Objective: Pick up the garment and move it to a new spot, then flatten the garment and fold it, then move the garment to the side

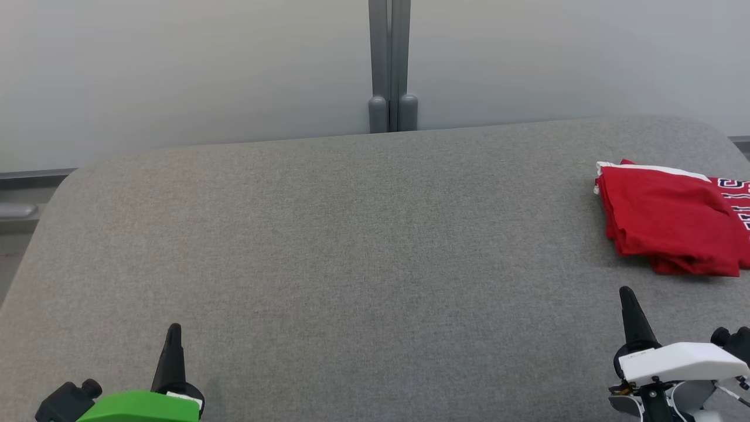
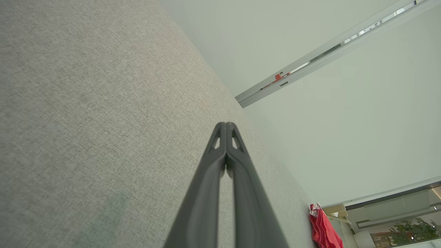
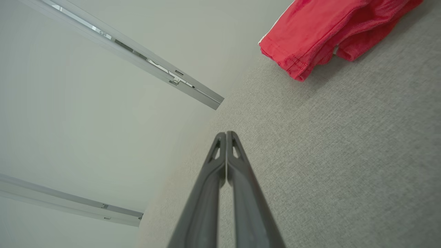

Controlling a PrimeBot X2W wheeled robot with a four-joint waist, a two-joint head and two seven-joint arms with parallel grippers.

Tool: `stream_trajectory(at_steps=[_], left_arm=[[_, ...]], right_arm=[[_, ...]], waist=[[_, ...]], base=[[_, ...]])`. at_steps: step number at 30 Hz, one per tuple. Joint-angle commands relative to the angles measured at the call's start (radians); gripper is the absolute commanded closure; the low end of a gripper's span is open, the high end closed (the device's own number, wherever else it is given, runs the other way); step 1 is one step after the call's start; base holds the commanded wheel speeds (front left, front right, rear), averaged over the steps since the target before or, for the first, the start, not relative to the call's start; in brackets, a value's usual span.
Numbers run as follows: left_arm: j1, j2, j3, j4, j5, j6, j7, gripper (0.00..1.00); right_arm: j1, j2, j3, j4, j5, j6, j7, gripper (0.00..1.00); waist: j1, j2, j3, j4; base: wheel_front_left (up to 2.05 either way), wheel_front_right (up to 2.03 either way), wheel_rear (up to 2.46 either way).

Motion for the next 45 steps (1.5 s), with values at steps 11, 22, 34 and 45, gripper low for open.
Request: stream_trajectory(at_steps=[11,22,34,45], left_arm=[[-0.052,0.009,0.019,-0.01,-0.131,-0.006,0.034,1.0],[-0.076,0.008,0.032,-0.01,-0.234,-0.007,0.063,1.0],[-0.098,0.008,0.045,-0.009,-0.333,-0.008,0.091,1.0],[-0.116,0.008,0.055,-0.008,-0.418,-0.009,0.115,1.0]], right_arm=[[-0.043,-0.007,0.001,-0.004,0.144,-0.001,0.034,1.0],[-0.06,-0.007,0.001,-0.001,0.259,-0.001,0.063,1.0],[-0.077,-0.007,0.002,0.002,0.372,-0.001,0.091,1.0],[-0.092,-0.007,0.002,0.005,0.466,-0.001,0.113,1.0]], waist=[[0.0,0.0,0.008,-0.005],[0.0,0.0,0.016,-0.011],[0.0,0.0,0.024,-0.016],[0.0,0.0,0.032,-0.021]], base=[[0.0,0.0,0.0],[0.0,0.0,0.0],[0.0,0.0,0.0],[0.0,0.0,0.0]])
